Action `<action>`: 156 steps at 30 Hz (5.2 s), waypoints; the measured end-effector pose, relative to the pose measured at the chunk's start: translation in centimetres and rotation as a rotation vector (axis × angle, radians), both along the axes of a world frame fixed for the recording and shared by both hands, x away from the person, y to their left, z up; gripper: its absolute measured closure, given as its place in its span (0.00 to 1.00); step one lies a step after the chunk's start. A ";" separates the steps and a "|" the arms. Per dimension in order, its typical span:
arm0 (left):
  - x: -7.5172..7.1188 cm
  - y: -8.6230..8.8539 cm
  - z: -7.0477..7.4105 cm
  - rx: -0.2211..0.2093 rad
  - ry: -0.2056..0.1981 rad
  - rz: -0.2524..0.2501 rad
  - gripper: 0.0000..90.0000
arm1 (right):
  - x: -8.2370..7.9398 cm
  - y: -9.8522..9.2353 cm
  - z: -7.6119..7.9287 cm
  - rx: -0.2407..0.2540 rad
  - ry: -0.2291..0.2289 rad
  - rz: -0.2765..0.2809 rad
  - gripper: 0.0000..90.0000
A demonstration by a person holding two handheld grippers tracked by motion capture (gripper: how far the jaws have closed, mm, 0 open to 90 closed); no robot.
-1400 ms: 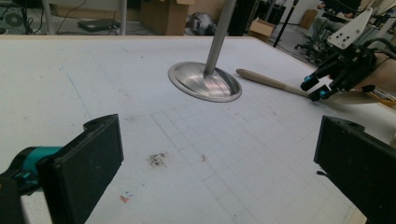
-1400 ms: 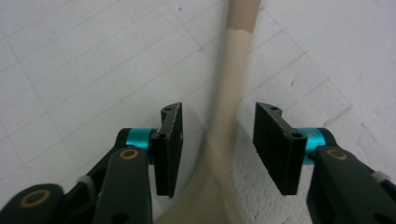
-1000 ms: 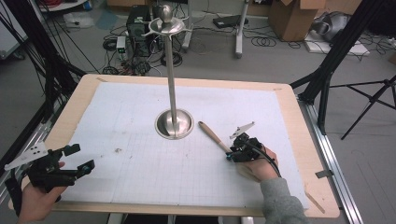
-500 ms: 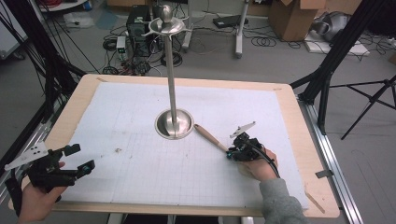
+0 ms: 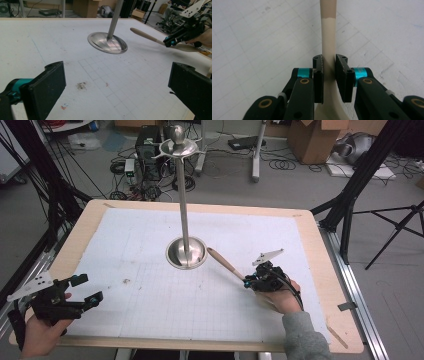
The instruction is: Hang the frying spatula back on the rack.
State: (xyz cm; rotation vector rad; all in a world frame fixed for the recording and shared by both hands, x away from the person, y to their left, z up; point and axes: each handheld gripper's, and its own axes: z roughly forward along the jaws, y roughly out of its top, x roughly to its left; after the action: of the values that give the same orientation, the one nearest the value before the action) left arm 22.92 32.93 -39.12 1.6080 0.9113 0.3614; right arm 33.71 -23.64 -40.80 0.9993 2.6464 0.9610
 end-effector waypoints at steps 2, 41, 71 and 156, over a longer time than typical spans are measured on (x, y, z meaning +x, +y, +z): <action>0.1 0.0 -0.1 0.000 0.003 -0.003 0.02 | -0.1 -0.3 0.4 0.020 -0.019 0.010 0.86; 0.5 -0.3 -0.3 -0.007 0.018 -0.019 0.02 | -2.0 -5.4 7.6 0.320 -0.189 0.085 0.86; 0.4 -0.1 -0.2 -0.015 0.015 -0.018 0.02 | -1.0 -5.2 14.8 0.336 -0.267 0.111 0.86; -0.6 1.9 -0.5 -0.032 0.017 0.027 0.02 | 3.3 -1.8 21.8 0.387 -0.290 0.145 0.86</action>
State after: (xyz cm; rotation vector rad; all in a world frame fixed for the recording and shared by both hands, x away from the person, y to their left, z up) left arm 22.28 34.79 -39.59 1.5732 0.9479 0.3513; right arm 37.05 -25.41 -18.97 0.6690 2.3649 1.5627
